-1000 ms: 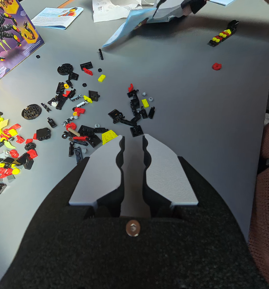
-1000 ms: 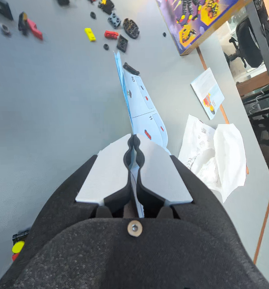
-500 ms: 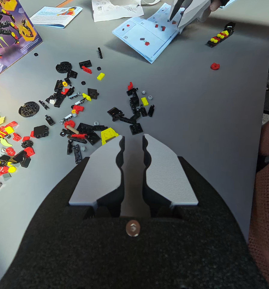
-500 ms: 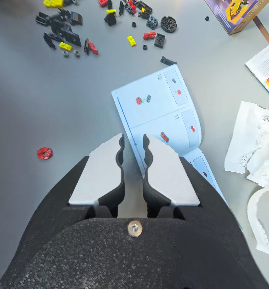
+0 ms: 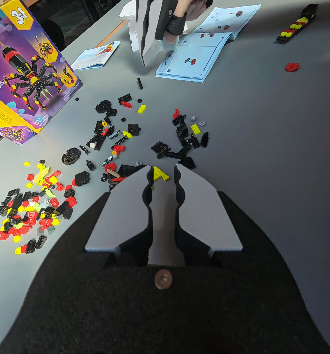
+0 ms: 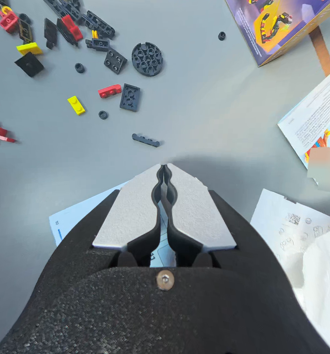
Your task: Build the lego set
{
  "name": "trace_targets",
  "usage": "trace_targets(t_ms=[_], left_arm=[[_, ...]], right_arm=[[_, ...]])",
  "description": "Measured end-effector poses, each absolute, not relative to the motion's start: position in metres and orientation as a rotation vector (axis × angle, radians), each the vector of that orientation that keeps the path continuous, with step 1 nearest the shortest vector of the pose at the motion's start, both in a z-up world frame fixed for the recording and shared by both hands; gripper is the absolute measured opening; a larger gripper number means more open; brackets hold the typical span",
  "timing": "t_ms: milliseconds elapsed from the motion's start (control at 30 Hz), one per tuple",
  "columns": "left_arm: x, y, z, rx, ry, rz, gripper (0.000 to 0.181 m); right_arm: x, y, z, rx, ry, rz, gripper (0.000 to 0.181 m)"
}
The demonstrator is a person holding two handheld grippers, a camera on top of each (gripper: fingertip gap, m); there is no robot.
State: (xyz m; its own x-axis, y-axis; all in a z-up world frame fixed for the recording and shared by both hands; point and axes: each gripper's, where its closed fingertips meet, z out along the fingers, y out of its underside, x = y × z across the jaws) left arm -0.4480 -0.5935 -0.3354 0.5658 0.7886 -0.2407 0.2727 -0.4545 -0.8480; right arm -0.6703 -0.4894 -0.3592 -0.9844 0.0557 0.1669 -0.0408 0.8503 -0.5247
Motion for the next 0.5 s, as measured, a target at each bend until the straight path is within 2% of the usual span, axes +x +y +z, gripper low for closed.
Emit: trace_targets(t_ms=[200, 400, 500], left_arm=[[-0.451, -0.598, -0.339, -2.016, -0.839, 0.787, 0.02], [-0.449, -0.598, -0.345, -2.06, -0.807, 0.722, 0.02], [-0.451, -0.601, -0.347, -2.087, -0.797, 0.752, 0.02]], right_arm=[[-0.658, -0.534, -0.374, 0.146, -2.903, 0.832, 0.0], [-0.648, -0.589, -0.346, 0.168, -2.911, 1.1, 0.001], [-0.64, -0.62, -0.339, 0.249, -2.91, 1.123, 0.008]])
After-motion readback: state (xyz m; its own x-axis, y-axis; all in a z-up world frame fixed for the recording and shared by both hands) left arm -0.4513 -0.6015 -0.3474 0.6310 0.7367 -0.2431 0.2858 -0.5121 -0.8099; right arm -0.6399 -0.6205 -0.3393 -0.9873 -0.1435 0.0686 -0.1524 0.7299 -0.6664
